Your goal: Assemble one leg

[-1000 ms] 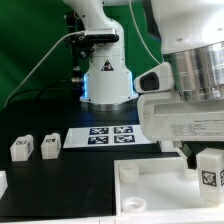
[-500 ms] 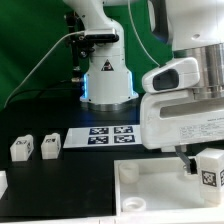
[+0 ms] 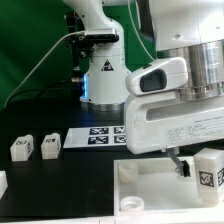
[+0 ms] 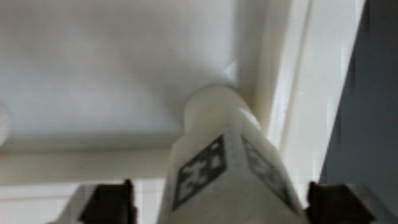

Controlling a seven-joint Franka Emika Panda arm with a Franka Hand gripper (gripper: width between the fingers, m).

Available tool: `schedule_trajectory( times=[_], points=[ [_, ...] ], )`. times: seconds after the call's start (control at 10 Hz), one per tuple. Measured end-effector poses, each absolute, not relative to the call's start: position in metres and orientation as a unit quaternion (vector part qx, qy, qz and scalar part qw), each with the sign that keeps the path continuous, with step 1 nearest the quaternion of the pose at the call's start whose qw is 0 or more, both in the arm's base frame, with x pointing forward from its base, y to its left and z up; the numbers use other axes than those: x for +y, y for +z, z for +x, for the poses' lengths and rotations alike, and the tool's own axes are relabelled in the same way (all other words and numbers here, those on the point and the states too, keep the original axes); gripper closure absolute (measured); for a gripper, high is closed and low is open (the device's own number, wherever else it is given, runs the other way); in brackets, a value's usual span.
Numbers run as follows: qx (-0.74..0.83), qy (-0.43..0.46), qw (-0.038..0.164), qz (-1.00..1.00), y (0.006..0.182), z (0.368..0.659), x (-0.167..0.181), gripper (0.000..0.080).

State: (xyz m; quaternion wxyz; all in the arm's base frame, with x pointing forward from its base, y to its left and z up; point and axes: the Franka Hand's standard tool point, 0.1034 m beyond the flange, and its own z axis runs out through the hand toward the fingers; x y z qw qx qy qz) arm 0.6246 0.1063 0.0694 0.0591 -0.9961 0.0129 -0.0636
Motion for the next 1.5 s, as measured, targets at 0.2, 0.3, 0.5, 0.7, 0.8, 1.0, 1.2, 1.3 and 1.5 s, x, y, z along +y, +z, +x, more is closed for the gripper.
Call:
schedule_trajectory(
  times=[0.2, 0.3, 0.5, 0.7, 0.8, 1.0, 1.2, 1.3, 1.5],
  points=[
    [0.112, -0.057, 0.066, -0.99, 0.0695, 0.6245, 0.1069, 0.0403],
    [0.154, -0.054, 0.068, -0.984, 0.0695, 0.6244, 0.1071, 0.0403],
    [0.246, -0.045, 0.074, -0.965, 0.069, 0.6238, 0.1084, 0.0403],
    [0.371, -0.023, 0.079, -0.925, 0.0696, 0.625, 0.114, 0.0403],
    [0.441, -0.01, 0.083, -0.894, 0.0704, 0.6253, 0.1162, 0.0403],
    [0.581, 0.011, 0.094, -0.808, 0.07, 0.6269, 0.1148, 0.04],
    [0.673, 0.027, 0.116, -0.73, 0.0677, 0.6263, 0.1143, 0.04],
    [0.667, 0.027, 0.116, -0.735, 0.0678, 0.6261, 0.1149, 0.04],
    [0.662, 0.026, 0.116, -0.74, 0.0674, 0.6259, 0.115, 0.0225]
  ],
)
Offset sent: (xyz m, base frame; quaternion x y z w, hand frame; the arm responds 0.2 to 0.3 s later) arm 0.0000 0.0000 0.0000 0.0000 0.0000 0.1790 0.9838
